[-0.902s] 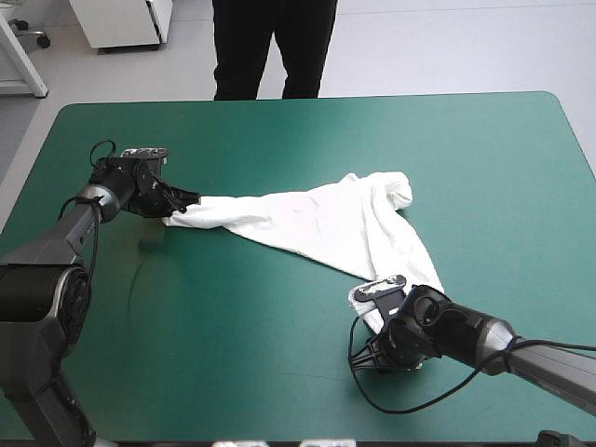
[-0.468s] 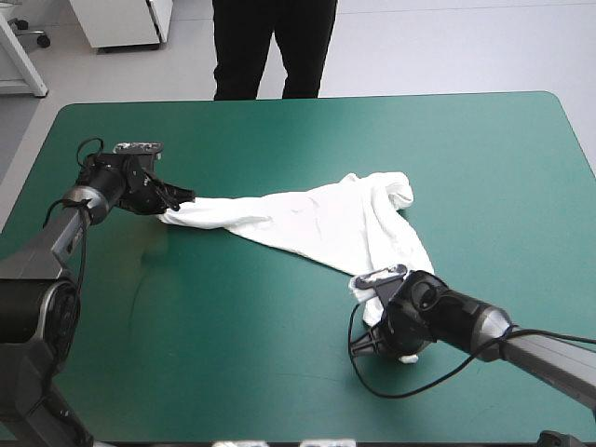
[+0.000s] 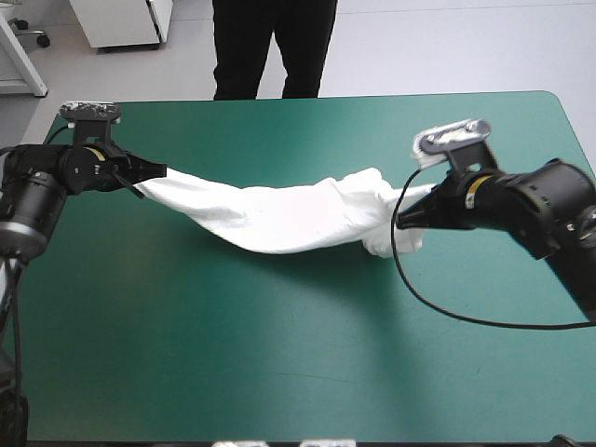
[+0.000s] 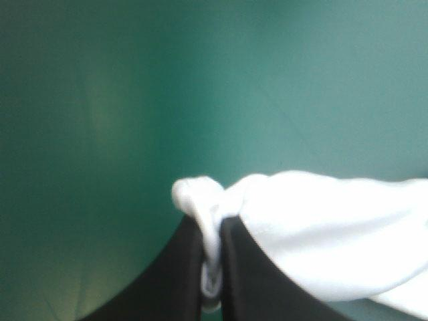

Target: Fold the cloth

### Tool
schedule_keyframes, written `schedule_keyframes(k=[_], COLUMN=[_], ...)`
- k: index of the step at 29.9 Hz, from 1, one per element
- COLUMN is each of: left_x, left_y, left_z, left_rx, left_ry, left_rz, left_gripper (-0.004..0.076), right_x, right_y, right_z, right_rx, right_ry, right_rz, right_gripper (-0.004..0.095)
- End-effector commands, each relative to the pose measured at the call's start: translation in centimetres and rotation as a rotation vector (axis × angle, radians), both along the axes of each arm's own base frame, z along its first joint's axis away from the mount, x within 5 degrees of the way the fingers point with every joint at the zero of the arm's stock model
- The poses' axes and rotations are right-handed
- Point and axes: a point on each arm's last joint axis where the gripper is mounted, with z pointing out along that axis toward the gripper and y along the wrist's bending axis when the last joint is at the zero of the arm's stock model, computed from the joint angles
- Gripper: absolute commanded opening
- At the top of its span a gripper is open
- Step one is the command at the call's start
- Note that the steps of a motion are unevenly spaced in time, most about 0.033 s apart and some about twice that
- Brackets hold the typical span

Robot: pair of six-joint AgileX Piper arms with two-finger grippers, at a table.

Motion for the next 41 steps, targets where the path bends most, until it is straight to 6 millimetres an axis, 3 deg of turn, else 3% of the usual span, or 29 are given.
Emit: schedule_keyframes(k=[1, 7, 15, 21, 26, 32, 36, 39, 41], left_x=[-3.7, -8.9, -16.6, -22.4, -25.0, -25.9, -24.6, -22.9, -21.5], left_y=[0.1, -0.2, -1.1, -1.3, -1.6, -0.7, 0.2, 0.0, -0.7], left_z=[5.5, 12.9, 24.2, 29.3, 30.4, 28.4, 25.8, 24.3, 23.4], left_rx=[-0.001, -0.046, -0.124, -0.131, -0.115, 0.003, 0.13, 0.184, 0.215], left_ry=[-0.215, -0.504, -0.972, -1.259, -1.334, -1.202, -0.951, -0.815, -0.771], left_rz=[-0.017, -0.058, -0.177, -0.244, -0.322, -0.359, -0.294, -0.228, -0.193], left_gripper=[-0.0009, -0.0009, -0.0009, -0.0009, -0.0009, -0.0009, -0.0009, -0.0009, -0.0009], right_x=[-1.6, -4.5, -9.4, -13.1, -14.7, -14.6, -14.5, -13.1, -11.3], right_y=[-2.3, -4.7, -6.7, -8.2, -9.2, -10.2, -10.5, -10.3, -9.8], right_z=[7.3, 14.7, 22.4, 25.9, 26.3, 22.7, 21.1, 19.0, 16.6], right_rx=[0.025, 0.036, 0.105, 0.18, 0.192, 0.11, 0.133, 0.123, 0.074], right_ry=[-0.294, -0.629, -1.12, -1.357, -1.354, -0.955, -0.833, -0.73, -0.633], right_rz=[0.015, -0.032, -0.018, -0.028, -0.047, -0.11, -0.165, -0.229, -0.268], right_gripper=[-0.0017, -0.0017, -0.0017, -0.0017, -0.0017, -0.0017, -0.0017, -0.0017, -0.0017])
